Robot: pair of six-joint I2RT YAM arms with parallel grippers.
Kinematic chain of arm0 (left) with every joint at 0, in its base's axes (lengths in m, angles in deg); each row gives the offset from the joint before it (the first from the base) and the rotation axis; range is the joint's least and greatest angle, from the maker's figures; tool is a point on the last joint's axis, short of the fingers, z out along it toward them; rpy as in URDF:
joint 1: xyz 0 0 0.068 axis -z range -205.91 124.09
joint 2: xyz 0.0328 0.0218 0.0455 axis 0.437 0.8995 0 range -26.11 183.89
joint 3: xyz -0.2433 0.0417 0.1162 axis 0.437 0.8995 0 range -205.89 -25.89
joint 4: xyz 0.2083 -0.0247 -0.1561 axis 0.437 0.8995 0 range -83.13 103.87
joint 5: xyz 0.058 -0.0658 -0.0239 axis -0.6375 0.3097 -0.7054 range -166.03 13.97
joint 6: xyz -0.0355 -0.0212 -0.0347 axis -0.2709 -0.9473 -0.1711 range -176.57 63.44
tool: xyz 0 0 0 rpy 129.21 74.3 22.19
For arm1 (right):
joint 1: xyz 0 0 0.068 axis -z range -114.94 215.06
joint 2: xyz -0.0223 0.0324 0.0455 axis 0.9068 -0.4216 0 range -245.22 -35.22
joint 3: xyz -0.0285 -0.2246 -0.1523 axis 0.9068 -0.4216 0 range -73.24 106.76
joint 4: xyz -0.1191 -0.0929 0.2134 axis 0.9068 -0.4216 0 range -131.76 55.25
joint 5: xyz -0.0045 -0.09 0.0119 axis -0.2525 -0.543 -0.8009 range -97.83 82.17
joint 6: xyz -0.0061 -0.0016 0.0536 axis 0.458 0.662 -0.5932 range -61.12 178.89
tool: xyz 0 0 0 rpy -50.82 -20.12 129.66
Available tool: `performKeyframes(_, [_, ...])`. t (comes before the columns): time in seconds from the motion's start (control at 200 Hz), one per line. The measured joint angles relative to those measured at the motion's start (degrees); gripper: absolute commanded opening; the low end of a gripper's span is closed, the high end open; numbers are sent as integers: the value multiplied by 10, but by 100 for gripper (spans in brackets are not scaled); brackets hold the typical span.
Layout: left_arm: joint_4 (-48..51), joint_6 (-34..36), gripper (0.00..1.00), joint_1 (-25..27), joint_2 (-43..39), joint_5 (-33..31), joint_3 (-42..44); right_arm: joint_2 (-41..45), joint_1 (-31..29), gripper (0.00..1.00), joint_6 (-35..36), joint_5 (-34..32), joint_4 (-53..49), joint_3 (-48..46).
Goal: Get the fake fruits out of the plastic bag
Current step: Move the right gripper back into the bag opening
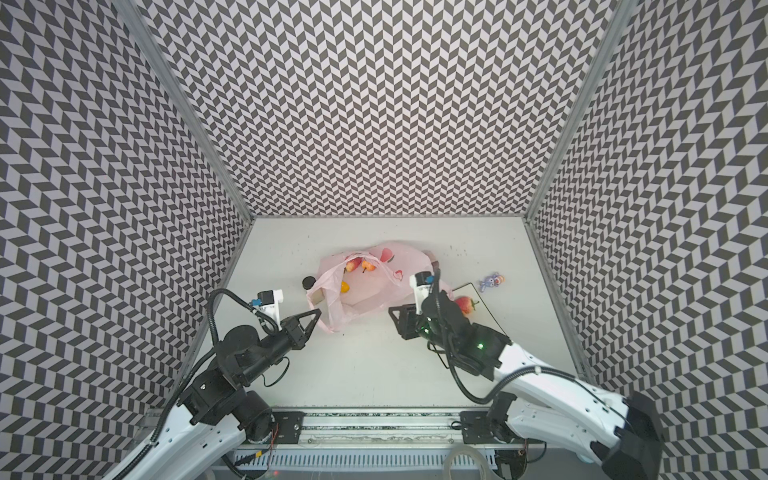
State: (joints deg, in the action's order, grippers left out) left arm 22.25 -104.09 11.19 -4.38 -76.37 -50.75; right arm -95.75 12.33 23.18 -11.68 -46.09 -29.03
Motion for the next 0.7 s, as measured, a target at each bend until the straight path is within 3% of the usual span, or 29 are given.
performKeyframes(0.265, [71,-19,0,0,-17,-33,-20,-273,-4,40,18,-5,121,134])
performKeyframes(0.451, [122,-42,0,0,-28,-63,-38,-406,0,48,-2,-36,166,212])
performKeyframes(0.701, [151,-56,0,0,-30,-75,-38,-530,19,61,-20,-29,198,296])
